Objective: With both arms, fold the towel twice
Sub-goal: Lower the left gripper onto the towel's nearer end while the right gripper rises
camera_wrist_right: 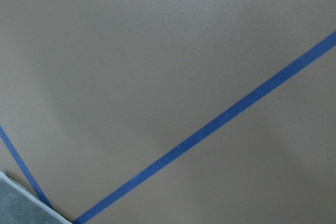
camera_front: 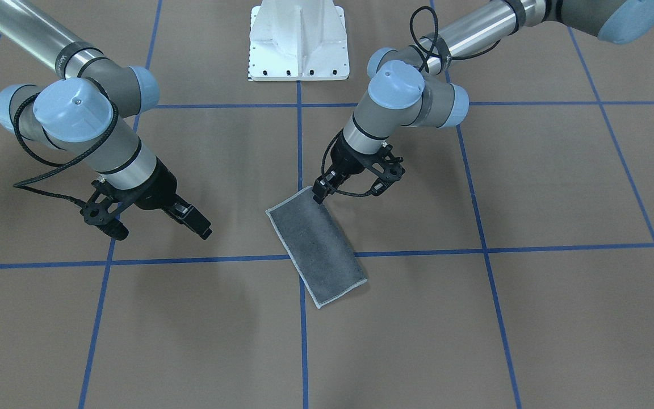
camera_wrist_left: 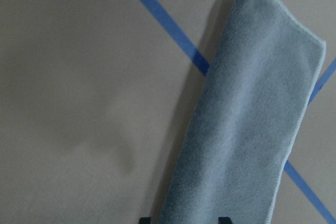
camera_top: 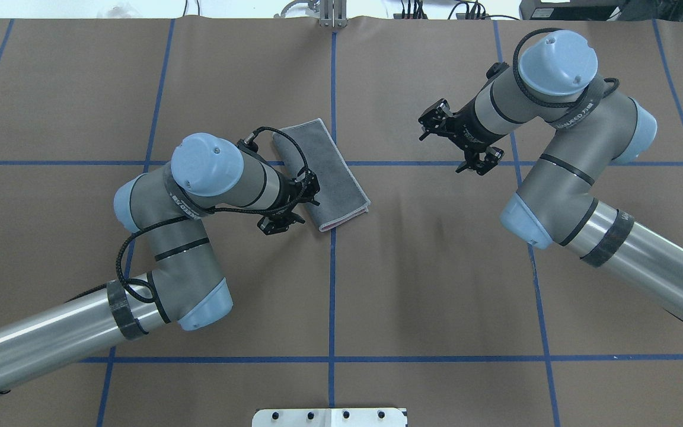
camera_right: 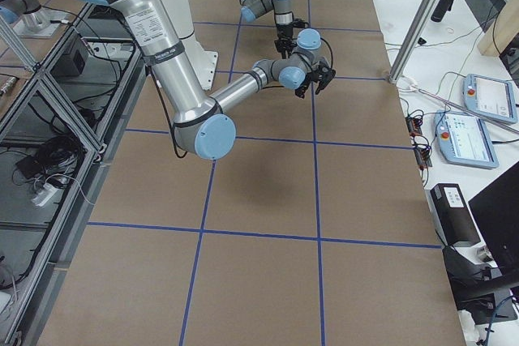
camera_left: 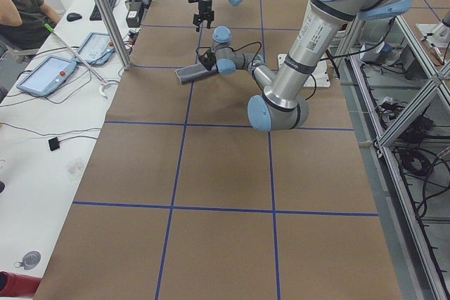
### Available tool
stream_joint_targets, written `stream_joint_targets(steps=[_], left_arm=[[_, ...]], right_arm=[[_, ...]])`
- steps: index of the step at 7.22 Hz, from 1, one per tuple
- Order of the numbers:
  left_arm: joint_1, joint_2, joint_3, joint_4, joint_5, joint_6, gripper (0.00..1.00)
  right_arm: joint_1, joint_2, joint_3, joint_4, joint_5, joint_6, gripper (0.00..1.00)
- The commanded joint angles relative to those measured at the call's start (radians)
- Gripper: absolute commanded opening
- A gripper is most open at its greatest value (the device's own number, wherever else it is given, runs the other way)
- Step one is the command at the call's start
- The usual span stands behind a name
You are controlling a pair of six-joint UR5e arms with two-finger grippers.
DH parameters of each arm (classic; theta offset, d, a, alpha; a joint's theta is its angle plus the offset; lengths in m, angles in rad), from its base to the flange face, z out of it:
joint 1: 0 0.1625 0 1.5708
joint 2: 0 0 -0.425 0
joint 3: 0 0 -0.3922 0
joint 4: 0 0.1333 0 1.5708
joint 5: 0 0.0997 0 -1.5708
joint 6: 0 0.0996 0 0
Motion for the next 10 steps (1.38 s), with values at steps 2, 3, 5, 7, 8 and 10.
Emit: stream_joint_targets(steps=[2, 3, 5, 7, 8, 10], left_arm=[[0.052, -0.008, -0.003, 0.034, 0.057, -0.001, 0.48], [0.052, -0.009, -0.003, 0.034, 0.057, -0.001, 0.47], [0.050, -0.011, -0.011, 0.034, 0.057, 0.000, 0.46], [0.050, -0.011, -0.006, 0.034, 0.059, 0.009, 0.45], [0.050, -0.011, 0.000, 0.034, 0.060, 0.014, 0.44], [0.050, -0.014, 0.001, 0.034, 0.060, 0.015, 0.43]], right_arm=[[0.001, -0.007, 0.000, 0.000, 0.000, -0.008, 1.00], [0.001, -0.008, 0.000, 0.000, 0.000, -0.008, 1.00], [0.001, -0.010, 0.000, 0.000, -0.002, -0.008, 1.00], [-0.001, -0.014, 0.001, 0.000, -0.002, -0.008, 1.00], [-0.001, -0.015, 0.001, 0.000, -0.003, -0.008, 1.00], [-0.001, -0.016, 0.001, 0.000, -0.005, -0.008, 1.00]])
